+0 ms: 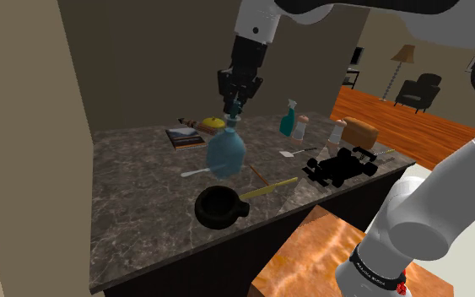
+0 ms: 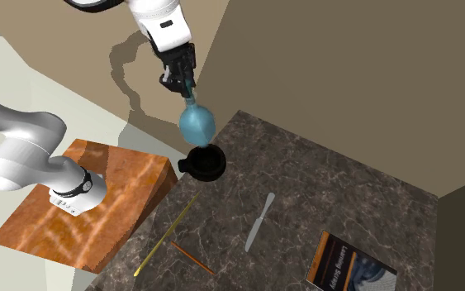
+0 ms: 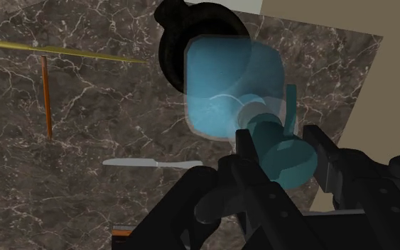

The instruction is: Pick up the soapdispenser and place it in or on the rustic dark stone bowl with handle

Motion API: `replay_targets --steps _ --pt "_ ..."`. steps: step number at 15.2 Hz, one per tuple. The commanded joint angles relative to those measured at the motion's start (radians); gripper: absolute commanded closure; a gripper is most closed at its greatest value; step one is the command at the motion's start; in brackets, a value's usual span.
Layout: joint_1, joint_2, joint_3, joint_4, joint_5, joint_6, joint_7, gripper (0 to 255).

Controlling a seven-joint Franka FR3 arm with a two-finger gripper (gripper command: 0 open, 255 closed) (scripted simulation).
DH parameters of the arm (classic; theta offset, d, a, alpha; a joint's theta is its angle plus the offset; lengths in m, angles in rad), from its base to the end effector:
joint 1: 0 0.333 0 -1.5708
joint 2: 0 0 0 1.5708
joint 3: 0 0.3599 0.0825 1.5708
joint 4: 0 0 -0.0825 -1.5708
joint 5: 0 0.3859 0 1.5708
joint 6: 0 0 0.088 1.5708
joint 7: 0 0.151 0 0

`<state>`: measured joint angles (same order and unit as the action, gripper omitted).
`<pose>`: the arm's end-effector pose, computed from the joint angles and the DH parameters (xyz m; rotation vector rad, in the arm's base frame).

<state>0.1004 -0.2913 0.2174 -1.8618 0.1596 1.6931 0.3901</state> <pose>0.4346 0.1821 0.6417 -3.0053 0.1321 -0.1140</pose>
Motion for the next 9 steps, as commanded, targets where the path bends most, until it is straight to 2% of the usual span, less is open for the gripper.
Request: replay_targets --steps 1,9 --pt "0.001 -0.007 0.001 -0.031 0.002 0.025 -0.003 255" --pt "0.004 -0.023 0.005 -0.154 0.01 0.132 -0.015 255"
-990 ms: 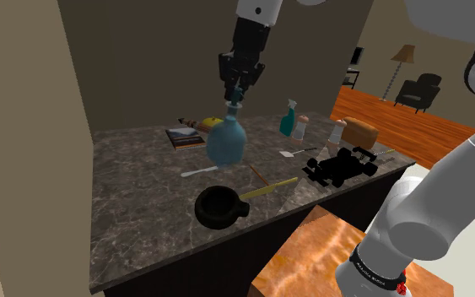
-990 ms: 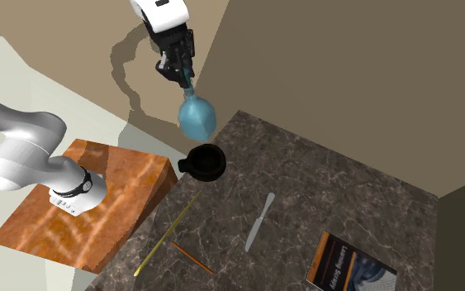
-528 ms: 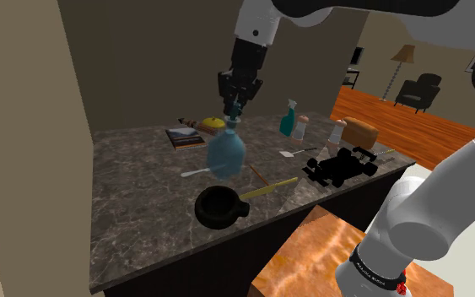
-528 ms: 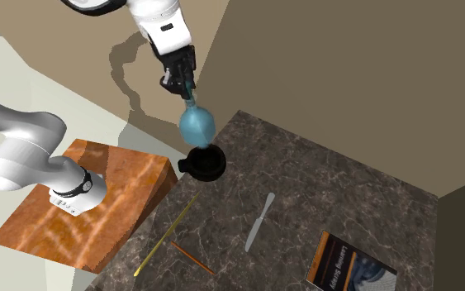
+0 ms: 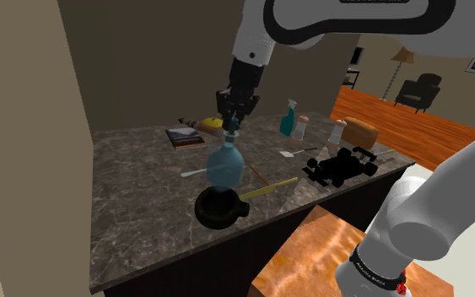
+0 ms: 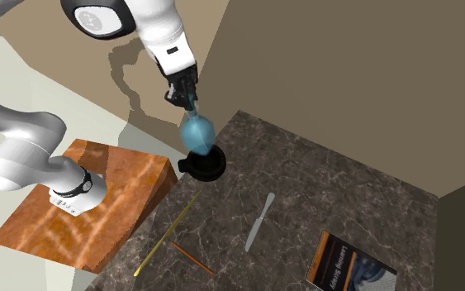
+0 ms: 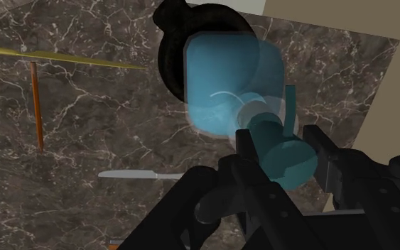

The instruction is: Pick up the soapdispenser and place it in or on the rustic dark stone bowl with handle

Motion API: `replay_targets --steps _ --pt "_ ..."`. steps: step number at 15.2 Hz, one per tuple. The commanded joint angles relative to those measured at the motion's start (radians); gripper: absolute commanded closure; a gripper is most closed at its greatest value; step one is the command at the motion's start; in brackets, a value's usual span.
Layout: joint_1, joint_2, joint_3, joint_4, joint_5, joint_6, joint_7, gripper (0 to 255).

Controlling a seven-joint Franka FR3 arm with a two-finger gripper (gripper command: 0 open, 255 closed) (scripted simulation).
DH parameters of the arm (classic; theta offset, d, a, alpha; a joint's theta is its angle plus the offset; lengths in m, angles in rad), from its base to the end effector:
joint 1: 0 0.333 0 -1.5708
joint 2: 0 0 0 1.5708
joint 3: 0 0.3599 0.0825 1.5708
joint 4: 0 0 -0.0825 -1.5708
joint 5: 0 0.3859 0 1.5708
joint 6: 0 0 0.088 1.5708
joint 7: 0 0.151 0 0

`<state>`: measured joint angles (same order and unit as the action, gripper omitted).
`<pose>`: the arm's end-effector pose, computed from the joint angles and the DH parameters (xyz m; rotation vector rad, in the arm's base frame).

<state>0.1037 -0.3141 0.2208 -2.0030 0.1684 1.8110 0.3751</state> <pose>0.4332 0.1815 0.5945 -3.0052 0.1321 -0.1140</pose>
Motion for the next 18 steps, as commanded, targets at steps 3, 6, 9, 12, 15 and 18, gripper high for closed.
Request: replay_targets --steps 3,6,9,12,15,18 --pt "0.002 -0.003 0.003 -0.056 0.003 0.054 -0.005 255" --pt "0.003 -0.003 0.005 -0.096 0.006 0.094 -0.009 255" --pt "0.004 -0.002 0.008 -0.135 0.009 0.134 -0.013 255" --pt "0.005 0.002 0.01 -0.172 0.011 0.174 -0.017 255" --pt "0.006 0.003 0.011 -0.184 0.012 0.187 -0.018 255" --pt "0.006 0.003 0.011 -0.184 0.012 0.187 -0.018 255"
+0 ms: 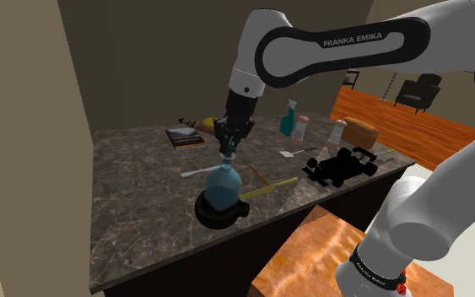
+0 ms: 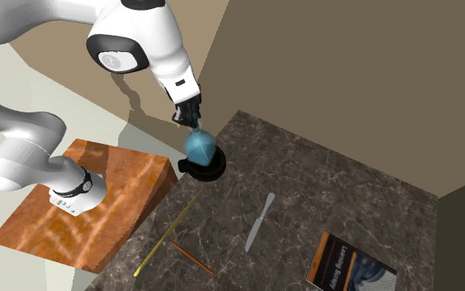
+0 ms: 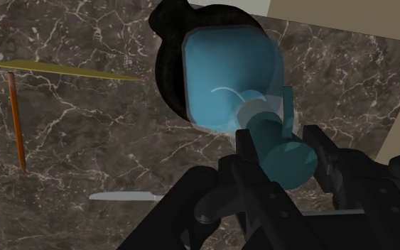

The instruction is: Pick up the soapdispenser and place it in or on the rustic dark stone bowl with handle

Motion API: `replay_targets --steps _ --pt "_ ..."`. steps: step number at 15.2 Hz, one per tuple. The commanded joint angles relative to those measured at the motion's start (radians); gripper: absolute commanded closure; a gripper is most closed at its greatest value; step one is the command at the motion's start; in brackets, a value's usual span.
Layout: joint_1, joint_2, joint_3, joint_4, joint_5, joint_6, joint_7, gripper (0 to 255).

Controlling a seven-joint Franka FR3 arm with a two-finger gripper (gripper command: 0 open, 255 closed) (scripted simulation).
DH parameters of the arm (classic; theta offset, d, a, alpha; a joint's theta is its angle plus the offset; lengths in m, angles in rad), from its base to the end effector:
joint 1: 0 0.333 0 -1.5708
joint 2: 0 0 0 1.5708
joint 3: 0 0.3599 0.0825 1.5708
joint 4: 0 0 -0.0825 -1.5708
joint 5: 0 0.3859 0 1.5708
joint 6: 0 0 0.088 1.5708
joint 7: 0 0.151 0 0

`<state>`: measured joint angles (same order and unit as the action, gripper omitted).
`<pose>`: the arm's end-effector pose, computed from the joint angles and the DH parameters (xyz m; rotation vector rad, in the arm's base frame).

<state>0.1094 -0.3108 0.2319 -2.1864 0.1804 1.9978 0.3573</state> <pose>0.4335 0.1820 0.5208 -3.0050 0.1323 -0.1150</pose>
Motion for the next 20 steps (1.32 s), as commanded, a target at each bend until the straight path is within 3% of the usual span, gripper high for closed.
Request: replay_targets --steps 1,3,4,9,13,20 --pt "0.0 0.0 0.0 0.0 0.0 0.001 0.0 255" --pt "0.0 0.0 0.0 0.0 0.0 0.001 0.0 255" --pt "0.0 0.0 0.0 0.0 0.0 0.001 0.0 0" --pt "0.0 0.0 0.0 0.0 0.0 0.001 0.0 0" --pt "-0.006 -0.025 -0.016 0.102 -0.005 -0.127 0.001 0" --pt "-0.006 -0.025 -0.016 0.102 -0.005 -0.127 0.001 0"
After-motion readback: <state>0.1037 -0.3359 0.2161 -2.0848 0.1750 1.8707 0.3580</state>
